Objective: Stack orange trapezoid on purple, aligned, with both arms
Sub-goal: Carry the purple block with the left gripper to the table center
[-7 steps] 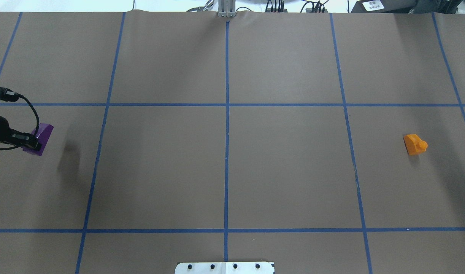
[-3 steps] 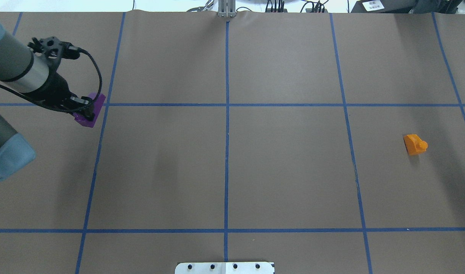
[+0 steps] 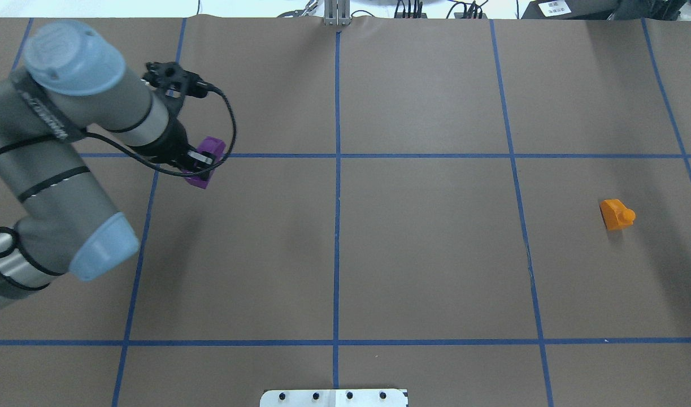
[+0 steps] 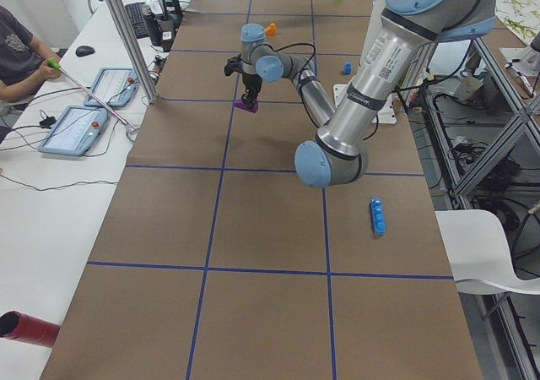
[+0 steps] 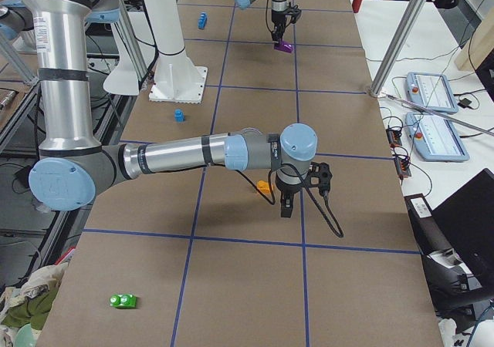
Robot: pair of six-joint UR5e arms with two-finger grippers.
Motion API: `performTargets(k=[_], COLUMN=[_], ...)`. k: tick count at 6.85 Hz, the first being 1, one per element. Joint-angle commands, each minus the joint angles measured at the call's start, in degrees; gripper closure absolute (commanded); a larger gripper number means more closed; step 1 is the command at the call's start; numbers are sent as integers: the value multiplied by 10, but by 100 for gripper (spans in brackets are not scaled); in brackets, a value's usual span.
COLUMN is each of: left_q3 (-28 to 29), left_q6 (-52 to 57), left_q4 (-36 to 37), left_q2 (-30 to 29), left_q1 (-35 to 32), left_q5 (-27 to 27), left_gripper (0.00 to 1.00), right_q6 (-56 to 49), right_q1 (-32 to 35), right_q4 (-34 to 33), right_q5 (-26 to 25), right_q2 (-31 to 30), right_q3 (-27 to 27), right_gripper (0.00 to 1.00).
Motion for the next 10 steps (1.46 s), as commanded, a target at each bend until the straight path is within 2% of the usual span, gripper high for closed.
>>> performTargets(k=[1, 4, 6, 7, 8, 10], left_q3=[146, 287, 294, 294, 294, 289], left_q6=[2, 9, 58, 67, 62, 52], left_q4=[-34, -167, -168, -164, -162, -163], left_q2=[-117, -147, -152, -152, -152, -153], left_q1=[40, 49, 54, 55, 54, 49], left_q5=[25, 42, 44, 45, 46, 44], left_gripper=[100, 100, 100, 40, 0, 0], right_q6=[0, 0, 1, 1, 1, 0], right_q1=[0, 0, 0, 0, 0, 0], right_q4=[0, 0, 0, 0, 0, 0], right_q5=[1, 1, 1, 1, 2, 15], right_q2=[4, 4, 4, 4, 4, 5], right_q3=[-2, -4, 0, -1, 0, 2], right_gripper=[0, 0, 0, 0, 0, 0])
